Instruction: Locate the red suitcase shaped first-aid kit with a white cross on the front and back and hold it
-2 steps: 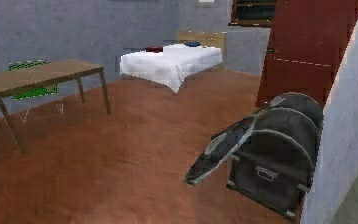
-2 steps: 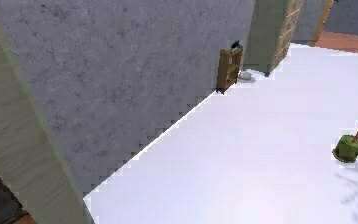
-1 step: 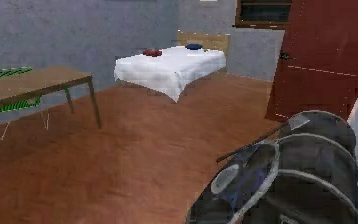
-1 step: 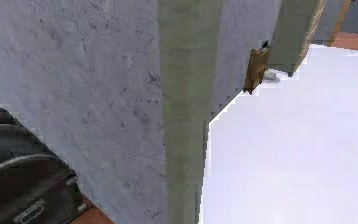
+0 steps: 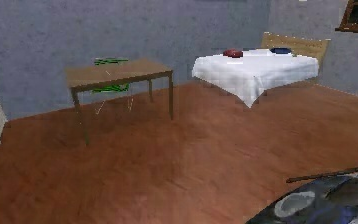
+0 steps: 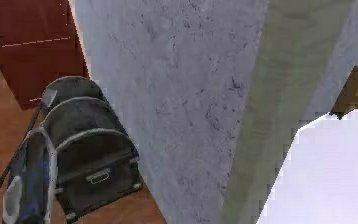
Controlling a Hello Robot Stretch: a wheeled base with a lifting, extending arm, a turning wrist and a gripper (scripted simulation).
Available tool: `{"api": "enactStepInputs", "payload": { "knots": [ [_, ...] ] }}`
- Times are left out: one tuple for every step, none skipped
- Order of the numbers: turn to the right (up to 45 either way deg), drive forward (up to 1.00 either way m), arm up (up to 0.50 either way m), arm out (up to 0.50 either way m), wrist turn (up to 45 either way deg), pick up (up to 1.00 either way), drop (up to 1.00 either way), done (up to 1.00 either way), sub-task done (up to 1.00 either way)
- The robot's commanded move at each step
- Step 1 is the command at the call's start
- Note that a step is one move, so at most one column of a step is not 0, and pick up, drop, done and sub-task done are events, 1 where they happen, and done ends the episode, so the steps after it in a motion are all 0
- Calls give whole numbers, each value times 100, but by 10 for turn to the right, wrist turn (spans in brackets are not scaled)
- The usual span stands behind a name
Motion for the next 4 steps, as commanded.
{"api": "enactStepInputs", "payload": {
  "knots": [
    [0,100,0,0,0,0,0,0,0],
    [0,20,0,0,0,0,0,0,0],
    [150,0,0,0,0,0,0,0,0],
    [0,100,0,0,0,0,0,0,0]
  ]
}}
